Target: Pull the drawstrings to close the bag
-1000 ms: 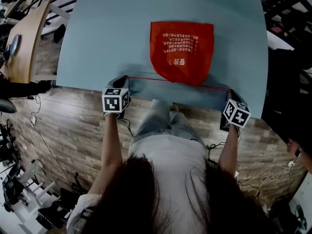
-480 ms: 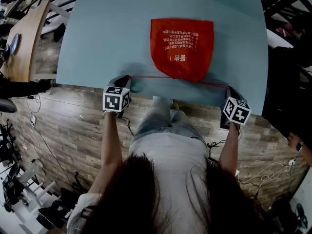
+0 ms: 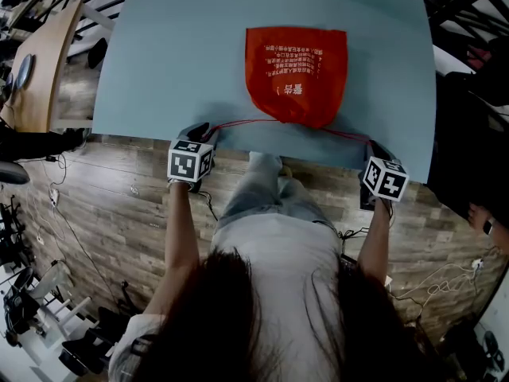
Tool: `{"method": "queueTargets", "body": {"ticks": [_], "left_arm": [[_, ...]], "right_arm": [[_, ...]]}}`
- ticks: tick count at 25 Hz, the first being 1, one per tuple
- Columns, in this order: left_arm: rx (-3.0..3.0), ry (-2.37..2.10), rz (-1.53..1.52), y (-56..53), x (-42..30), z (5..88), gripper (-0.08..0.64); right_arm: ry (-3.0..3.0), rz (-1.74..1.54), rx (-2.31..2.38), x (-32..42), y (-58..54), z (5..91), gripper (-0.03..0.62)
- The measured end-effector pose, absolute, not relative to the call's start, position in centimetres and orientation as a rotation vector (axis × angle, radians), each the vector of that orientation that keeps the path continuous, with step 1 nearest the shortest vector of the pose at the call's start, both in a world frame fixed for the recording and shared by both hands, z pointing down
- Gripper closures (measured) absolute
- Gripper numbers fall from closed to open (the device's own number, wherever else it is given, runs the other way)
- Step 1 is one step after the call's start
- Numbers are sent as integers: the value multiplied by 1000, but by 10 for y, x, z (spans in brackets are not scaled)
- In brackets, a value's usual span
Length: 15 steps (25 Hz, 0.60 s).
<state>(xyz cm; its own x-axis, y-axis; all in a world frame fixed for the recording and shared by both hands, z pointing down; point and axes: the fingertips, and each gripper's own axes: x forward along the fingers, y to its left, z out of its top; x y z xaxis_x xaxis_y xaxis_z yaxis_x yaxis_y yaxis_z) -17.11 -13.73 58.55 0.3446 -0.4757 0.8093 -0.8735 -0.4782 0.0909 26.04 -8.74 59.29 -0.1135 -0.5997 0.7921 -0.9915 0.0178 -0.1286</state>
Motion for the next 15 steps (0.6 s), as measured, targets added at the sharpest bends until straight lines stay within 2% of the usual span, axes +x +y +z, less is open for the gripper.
{"method": "queueTargets", "body": {"ticks": [6,9,15], "left_arm": [[2098,-1162,969,-127,-169,583,413],[2110,-1169,951,-128,-166,580,396],[2136,-1173,930,-120,-162,574,380]], "right_arm": [[-1772,961,1597,254,-69,591,563],[-1797,955,1567,251,-67,589,520],[-1830,921,1537,245,-59,585,511]]}}
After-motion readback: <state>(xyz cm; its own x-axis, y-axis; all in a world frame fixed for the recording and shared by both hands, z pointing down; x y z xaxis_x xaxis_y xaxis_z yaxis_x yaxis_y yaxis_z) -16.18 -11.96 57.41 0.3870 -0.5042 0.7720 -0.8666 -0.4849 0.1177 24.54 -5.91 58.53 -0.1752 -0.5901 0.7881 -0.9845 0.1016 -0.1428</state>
